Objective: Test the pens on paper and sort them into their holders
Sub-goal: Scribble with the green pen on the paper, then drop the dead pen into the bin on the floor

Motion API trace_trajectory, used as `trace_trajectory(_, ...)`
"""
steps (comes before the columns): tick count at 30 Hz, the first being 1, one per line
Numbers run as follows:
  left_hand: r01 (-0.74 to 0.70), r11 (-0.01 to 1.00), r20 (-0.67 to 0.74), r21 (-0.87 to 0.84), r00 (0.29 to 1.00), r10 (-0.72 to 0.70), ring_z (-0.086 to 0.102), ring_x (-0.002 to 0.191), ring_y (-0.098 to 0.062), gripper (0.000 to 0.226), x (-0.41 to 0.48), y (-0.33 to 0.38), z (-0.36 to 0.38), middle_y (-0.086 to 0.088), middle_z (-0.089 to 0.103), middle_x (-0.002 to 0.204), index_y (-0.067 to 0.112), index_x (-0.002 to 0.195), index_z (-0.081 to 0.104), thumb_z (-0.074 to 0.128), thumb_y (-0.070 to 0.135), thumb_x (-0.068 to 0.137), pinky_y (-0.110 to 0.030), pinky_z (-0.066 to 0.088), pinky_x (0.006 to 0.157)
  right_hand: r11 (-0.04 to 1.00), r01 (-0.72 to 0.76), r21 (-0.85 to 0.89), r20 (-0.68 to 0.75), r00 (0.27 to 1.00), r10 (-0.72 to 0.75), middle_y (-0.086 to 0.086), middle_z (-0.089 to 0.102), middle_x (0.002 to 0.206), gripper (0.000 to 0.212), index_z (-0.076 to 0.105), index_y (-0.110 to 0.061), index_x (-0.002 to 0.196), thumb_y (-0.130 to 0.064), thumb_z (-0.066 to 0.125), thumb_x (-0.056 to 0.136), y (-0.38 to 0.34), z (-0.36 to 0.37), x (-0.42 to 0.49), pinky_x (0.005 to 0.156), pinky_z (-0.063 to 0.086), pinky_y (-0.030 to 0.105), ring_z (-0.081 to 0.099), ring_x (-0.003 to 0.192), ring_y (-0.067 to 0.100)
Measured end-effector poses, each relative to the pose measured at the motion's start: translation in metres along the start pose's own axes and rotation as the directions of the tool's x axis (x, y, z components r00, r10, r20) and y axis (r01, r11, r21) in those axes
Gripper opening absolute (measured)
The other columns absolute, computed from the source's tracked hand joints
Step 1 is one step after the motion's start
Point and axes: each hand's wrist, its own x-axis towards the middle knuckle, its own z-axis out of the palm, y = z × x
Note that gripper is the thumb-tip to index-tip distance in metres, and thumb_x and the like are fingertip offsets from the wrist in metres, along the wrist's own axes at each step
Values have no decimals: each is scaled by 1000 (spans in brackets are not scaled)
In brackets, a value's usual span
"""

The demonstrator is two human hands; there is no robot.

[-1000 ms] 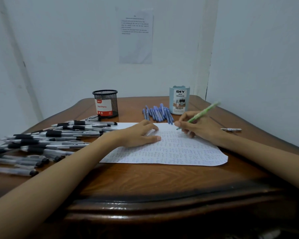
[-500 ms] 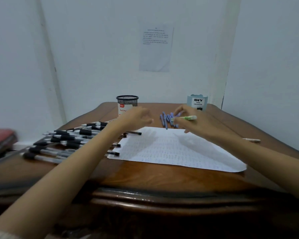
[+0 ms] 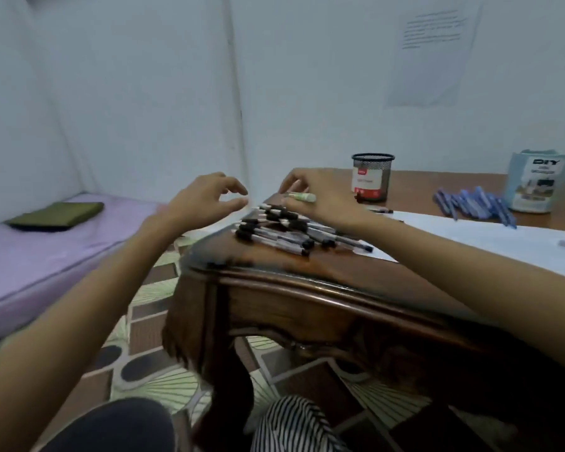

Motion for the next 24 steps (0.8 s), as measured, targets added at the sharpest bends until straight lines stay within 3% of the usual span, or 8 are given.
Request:
trace_trajectory(3, 117, 993, -36, 13, 993, -116, 59, 103, -23, 26, -41, -32, -18, -9, 62, 111, 14, 110, 65, 58, 29, 90, -25, 38, 81, 997, 60, 44, 41, 997, -62, 3, 70, 98, 18, 65, -16, 100, -18, 64, 83, -39, 37, 7, 80, 49, 32, 62, 91, 17)
trace_trajectory(7, 239, 971, -32, 7, 971, -239, 61, 91, -21, 23, -106, -64, -26, -11, 67, 105, 6, 107, 66, 57, 20, 91, -25, 43, 79, 983, 158, 97, 132, 977, -170, 1, 69, 101, 19, 66, -18, 101, -21, 63, 83, -86, 87, 0, 79, 46, 30, 61, 97, 19)
trace_trajectory(10, 330, 944, -3, 21, 944, -330, 60, 88, -18, 20, -158, -84, -21, -8, 67, 101, 5, 104, 66, 58, 18, 91, -27, 44, 79, 956, 290, 38, 201, 935, -292, -3, 69, 100, 21, 64, -21, 103, -23, 61, 83, -109, 123, -20, 72, 39, 27, 61, 97, 18)
trace_trajectory(13, 383, 923, 45, 33, 922, -384, 61, 90, -17, 21, -218, -101, -5, -5, 66, 102, 6, 105, 65, 59, 19, 90, -25, 45, 78, 895, 443, -52, 236, 876, -421, -4, 68, 97, 21, 63, -22, 102, -24, 60, 82, -121, 162, -50, 84, 37, 32, 58, 98, 21)
trace_trajectory(17, 409, 910, 127, 71, 901, -415, 55, 89, -9, 21, -282, -109, 29, -4, 63, 107, 10, 107, 64, 58, 22, 91, -15, 41, 75, 847, 519, -119, 468, 781, -413, -1, 60, 116, 29, 54, -22, 114, -14, 59, 86, -124, 215, -97, 103, 26, 40, 46, 114, 21)
trace_trajectory(21, 433, 892, 167, 126, 878, -450, 55, 99, -12, 26, -311, -118, 53, -1, 59, 113, 16, 113, 61, 56, 30, 91, -32, 47, 90, 820, 556, -134, 572, 719, -394, 4, 57, 119, 31, 51, -18, 120, -7, 50, 90, -124, 256, -125, 98, 26, 38, 44, 115, 25)
trace_trajectory(24, 436, 890, 183, 135, 871, -455, 55, 100, -13, 24, -318, -124, 58, -1, 58, 115, 16, 111, 61, 56, 27, 91, -28, 45, 90, 791, 595, -142, 628, 671, -393, 6, 54, 122, 35, 48, -17, 125, -8, 48, 91, -117, 273, -135, 94, 30, 37, 42, 116, 26)
